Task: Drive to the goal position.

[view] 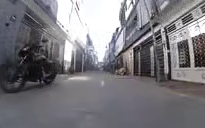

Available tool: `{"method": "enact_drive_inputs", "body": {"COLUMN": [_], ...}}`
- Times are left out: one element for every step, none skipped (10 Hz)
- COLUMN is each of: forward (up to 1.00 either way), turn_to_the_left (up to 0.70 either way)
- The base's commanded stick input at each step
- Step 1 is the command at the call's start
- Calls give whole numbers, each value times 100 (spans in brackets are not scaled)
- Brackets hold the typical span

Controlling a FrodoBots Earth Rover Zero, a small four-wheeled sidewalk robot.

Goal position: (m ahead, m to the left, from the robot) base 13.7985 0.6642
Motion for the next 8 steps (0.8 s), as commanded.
{"method": "enact_drive_inputs", "body": {"forward": [100, 100, 100, 100, 100, 100, 100, 100], "turn_to_the_left": [0, 0, 0, 0, 0, 0, 0, 0]}}
